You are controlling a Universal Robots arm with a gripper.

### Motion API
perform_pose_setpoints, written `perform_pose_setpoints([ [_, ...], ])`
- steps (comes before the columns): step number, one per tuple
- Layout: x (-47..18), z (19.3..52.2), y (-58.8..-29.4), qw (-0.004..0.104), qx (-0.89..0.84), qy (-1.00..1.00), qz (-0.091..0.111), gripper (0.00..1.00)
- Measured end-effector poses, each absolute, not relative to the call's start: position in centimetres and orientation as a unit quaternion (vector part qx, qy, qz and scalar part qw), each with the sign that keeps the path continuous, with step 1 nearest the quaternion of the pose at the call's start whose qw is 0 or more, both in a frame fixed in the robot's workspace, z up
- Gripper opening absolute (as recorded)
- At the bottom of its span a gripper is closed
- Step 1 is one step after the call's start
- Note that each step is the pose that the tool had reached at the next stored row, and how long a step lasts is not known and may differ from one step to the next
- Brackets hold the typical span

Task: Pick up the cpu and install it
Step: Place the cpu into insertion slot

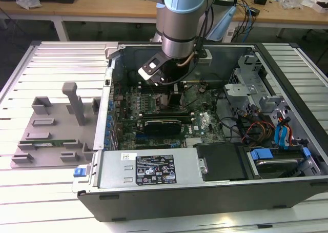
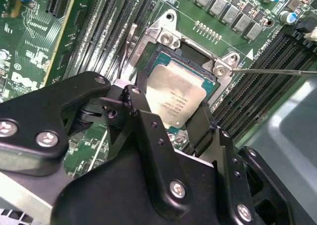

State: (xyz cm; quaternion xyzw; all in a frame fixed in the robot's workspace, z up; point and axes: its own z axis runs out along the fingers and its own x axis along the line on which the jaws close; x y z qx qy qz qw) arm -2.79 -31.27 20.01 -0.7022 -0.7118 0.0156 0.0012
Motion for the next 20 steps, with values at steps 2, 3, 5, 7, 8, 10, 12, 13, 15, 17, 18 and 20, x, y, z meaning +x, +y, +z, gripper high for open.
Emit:
perform_pose_setpoints([
  [2, -2.81, 19.87, -31.27, 0.001, -0.702, -0.712, 0.016, 0.55],
  [3, -2.81, 19.78, -31.27, 0.001, -0.702, -0.712, 0.016, 0.55],
  [5, -2.82, 19.68, -31.28, 0.001, -0.702, -0.712, 0.016, 0.55],
  [7, -2.81, 19.66, -31.28, 0.001, -0.702, -0.712, 0.016, 0.55],
  [8, -2.81, 19.65, -31.27, 0.001, -0.702, -0.712, 0.016, 0.55],
  [10, -2.81, 19.64, -31.27, 0.001, -0.702, -0.712, 0.016, 0.55],
  [12, -2.81, 19.64, -31.27, 0.001, -0.702, -0.712, 0.016, 0.55],
  [13, -2.81, 19.63, -31.27, 0.001, -0.702, -0.712, 0.015, 0.55],
  [15, -2.80, 19.62, -31.26, 0.001, -0.702, -0.712, 0.015, 0.62],
  [17, -2.81, 19.64, -31.26, 0.001, -0.702, -0.712, 0.016, 0.62],
  [18, -2.81, 19.63, -31.15, 0.001, -0.702, -0.712, 0.016, 0.62],
  [20, -2.80, 19.64, -30.95, 0.001, -0.702, -0.712, 0.016, 0.62],
])
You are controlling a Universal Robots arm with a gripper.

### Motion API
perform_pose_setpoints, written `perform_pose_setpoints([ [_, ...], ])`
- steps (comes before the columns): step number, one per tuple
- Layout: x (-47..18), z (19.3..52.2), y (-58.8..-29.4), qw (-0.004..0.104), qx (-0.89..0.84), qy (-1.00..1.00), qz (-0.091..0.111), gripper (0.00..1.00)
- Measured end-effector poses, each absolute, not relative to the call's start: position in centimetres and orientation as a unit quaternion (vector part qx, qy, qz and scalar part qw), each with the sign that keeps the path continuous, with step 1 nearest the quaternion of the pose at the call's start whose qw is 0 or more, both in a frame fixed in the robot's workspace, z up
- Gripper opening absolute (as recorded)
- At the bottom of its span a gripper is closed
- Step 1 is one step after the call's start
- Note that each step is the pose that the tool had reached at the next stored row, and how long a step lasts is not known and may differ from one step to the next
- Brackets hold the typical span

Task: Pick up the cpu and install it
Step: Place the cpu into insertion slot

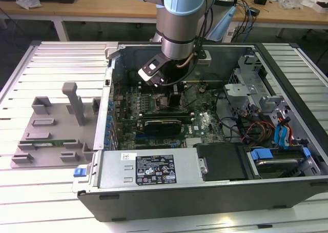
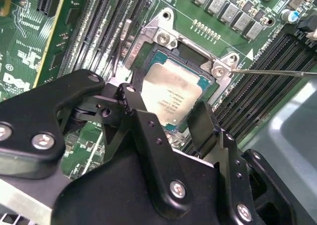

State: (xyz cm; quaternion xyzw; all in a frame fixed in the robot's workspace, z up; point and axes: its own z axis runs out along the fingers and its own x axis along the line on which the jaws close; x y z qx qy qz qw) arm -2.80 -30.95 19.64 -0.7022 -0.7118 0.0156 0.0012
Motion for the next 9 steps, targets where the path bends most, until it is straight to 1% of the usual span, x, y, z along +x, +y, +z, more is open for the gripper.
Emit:
perform_pose_setpoints([
  [9, -2.81, 20.14, -31.19, 0.001, -0.702, -0.712, 0.015, 0.62],
])
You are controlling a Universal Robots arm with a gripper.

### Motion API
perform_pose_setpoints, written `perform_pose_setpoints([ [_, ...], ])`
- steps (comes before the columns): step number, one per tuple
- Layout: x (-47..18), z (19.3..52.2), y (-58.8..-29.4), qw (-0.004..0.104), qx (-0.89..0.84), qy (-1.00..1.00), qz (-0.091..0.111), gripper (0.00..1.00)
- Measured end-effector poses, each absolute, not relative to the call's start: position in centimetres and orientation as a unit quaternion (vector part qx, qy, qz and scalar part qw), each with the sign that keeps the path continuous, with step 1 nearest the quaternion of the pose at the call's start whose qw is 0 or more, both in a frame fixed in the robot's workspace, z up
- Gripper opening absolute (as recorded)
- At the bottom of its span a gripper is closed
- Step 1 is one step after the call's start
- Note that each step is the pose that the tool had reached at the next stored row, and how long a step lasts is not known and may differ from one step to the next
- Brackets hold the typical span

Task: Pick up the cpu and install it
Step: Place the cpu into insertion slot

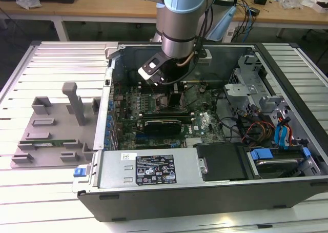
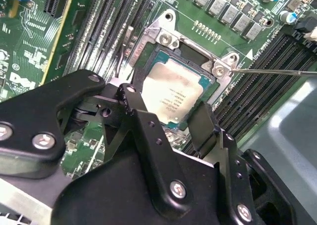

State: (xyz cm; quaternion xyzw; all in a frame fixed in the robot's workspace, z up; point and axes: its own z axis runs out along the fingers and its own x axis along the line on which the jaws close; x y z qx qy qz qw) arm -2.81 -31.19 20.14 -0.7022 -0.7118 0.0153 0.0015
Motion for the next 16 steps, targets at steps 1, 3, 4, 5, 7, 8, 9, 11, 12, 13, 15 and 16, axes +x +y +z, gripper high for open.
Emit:
perform_pose_setpoints([
  [1, -2.8, 20.3, -31.2, 0.002, -0.702, -0.712, 0.015, 0.62],
  [3, -2.8, 20.6, -31.2, 0.003, -0.702, -0.712, 0.014, 0.62],
  [4, -2.8, 20.8, -31.1, 0.003, -0.702, -0.712, 0.014, 0.61],
  [5, -2.9, 20.9, -31.1, 0.002, -0.702, -0.712, 0.014, 0.54],
  [7, -3.2, 20.9, -31.1, 0.002, -0.702, -0.712, 0.014, 0.48],
  [8, -3.5, 20.9, -31.1, 0.002, -0.702, -0.712, 0.014, 0.42],
  [9, -3.6, 20.9, -31.1, 0.002, -0.702, -0.712, 0.014, 0.42],
  [11, -3.7, 20.8, -31.1, 0.002, -0.702, -0.712, 0.014, 0.29],
  [12, -3.7, 20.7, -31.1, 0.002, -0.702, -0.712, 0.014, 0.18],
  [13, -3.7, 20.5, -31.1, 0.003, -0.701, -0.713, 0.015, 0.11],
  [15, -3.0, 20.4, -31.1, 0.005, -0.701, -0.713, 0.018, 0.11],
  [16, -2.3, 20.4, -31.1, 0.007, -0.701, -0.713, 0.019, 0.11],
])
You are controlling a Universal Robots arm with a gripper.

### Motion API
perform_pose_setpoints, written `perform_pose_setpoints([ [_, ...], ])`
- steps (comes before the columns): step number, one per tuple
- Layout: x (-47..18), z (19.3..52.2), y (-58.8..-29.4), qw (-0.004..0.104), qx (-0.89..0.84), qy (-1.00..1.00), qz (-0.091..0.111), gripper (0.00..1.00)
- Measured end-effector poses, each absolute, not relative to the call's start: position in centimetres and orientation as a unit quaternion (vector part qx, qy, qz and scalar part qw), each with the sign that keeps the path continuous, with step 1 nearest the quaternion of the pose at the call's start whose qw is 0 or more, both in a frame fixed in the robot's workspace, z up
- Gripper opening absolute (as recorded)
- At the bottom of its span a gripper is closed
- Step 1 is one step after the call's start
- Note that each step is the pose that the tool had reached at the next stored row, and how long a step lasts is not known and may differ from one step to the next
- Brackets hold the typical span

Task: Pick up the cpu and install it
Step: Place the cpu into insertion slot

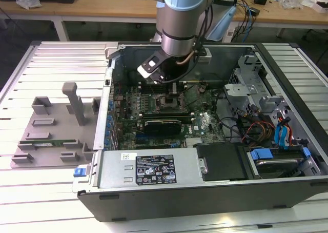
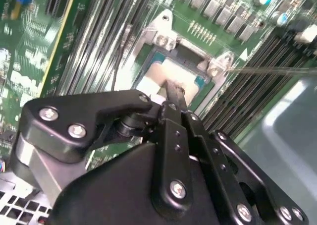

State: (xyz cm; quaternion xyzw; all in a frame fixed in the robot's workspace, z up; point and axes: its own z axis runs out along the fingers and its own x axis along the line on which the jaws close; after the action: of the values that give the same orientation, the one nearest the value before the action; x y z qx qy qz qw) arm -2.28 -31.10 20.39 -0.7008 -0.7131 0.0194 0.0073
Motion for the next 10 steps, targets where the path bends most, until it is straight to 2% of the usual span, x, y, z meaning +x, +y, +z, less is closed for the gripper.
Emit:
perform_pose_setpoints([
  [3, -1.8, 20.5, -31.1, 0.008, -0.700, -0.714, 0.020, 0.11],
  [10, -1.8, 23.2, -31.1, 0.007, -0.700, -0.714, 0.021, 0.11],
])
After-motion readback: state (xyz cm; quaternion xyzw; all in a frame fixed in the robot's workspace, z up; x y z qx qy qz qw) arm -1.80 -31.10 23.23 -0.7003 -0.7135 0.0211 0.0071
